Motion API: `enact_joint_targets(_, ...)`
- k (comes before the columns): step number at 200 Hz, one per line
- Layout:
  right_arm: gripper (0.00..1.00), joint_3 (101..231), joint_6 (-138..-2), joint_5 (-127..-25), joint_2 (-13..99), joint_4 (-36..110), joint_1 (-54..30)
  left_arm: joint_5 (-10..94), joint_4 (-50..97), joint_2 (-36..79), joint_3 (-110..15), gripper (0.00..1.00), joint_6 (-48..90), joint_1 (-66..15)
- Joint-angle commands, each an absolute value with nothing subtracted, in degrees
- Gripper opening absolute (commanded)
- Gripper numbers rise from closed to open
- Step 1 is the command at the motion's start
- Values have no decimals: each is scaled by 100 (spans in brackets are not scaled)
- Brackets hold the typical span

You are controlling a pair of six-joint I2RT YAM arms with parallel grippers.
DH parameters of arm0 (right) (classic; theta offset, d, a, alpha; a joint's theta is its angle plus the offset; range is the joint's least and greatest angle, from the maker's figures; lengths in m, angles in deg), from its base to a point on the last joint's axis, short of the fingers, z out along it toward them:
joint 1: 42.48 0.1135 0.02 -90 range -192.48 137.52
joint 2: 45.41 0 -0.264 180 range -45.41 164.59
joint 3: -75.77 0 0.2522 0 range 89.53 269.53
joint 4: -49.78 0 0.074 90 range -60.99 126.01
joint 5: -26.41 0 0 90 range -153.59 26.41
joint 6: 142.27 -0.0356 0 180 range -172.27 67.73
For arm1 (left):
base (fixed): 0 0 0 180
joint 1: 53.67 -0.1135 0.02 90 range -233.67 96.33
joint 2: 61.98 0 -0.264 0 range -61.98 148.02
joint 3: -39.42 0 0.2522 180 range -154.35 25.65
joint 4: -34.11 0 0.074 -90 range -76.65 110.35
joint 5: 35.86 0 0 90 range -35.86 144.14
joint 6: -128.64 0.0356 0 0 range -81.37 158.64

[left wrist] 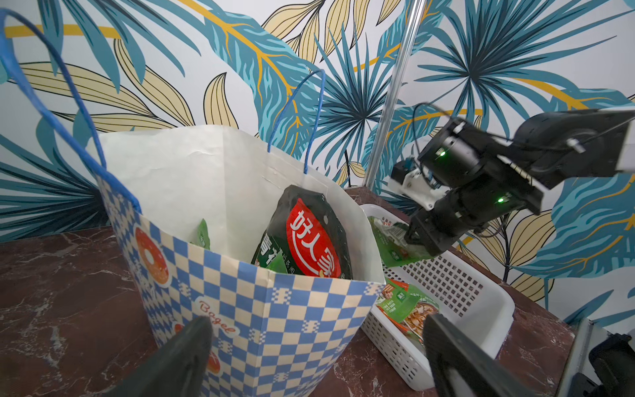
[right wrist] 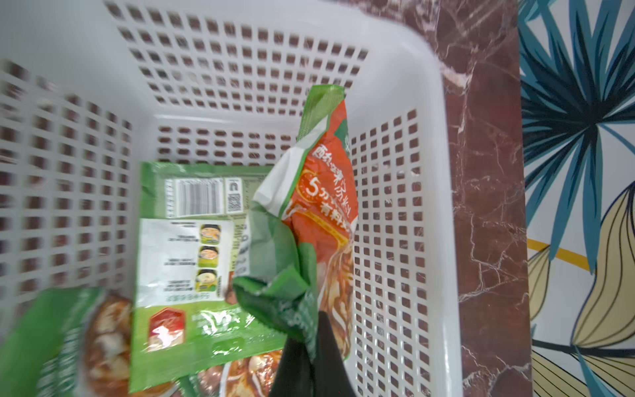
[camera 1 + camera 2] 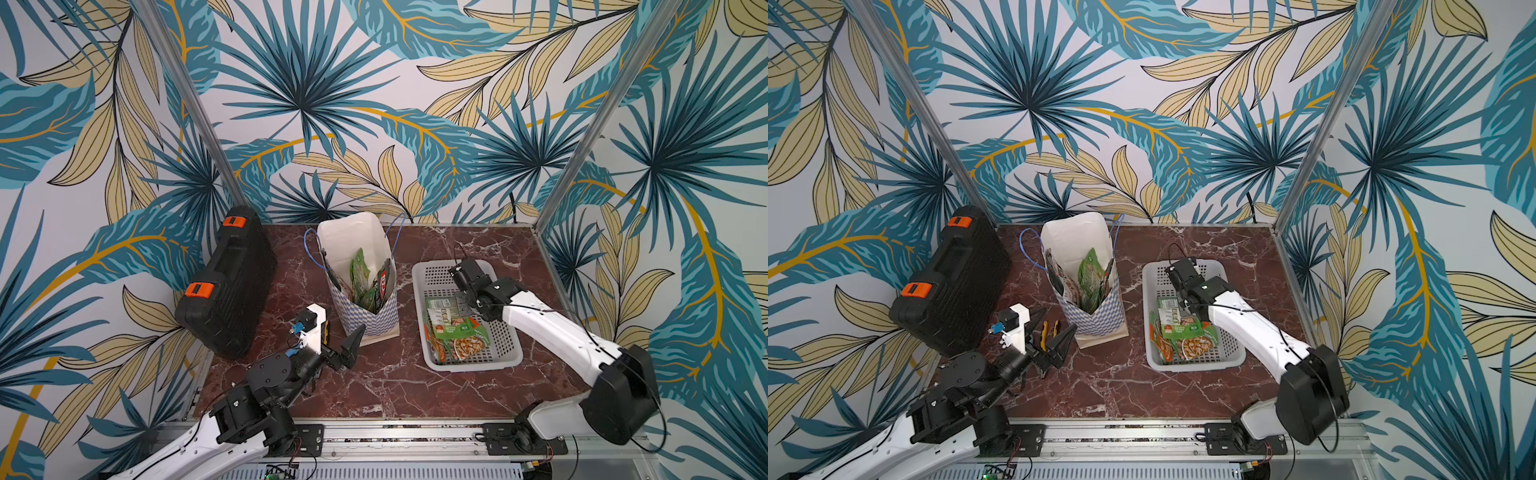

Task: Place the condiment packets inside the bag
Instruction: Pick up the condiment packet from the storage box.

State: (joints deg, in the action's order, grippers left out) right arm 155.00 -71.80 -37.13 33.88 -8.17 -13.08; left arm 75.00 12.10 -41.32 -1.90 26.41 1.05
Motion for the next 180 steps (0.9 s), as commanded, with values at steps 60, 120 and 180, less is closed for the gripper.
enact_joint_targets(60,0,15861,-7389,-5530,2183,-714,-1287,7628,1376,-4099,-17,100,2660,117)
enact_joint_targets(120,0,14960,-6955,-7031,1258,757,-1288,7628,1353,-4133,17,100,2635,113)
enact_joint_targets(180,0,14178,-5662,-6530,29,2116,-801,7604,1370,-4132,25,100,2633,118)
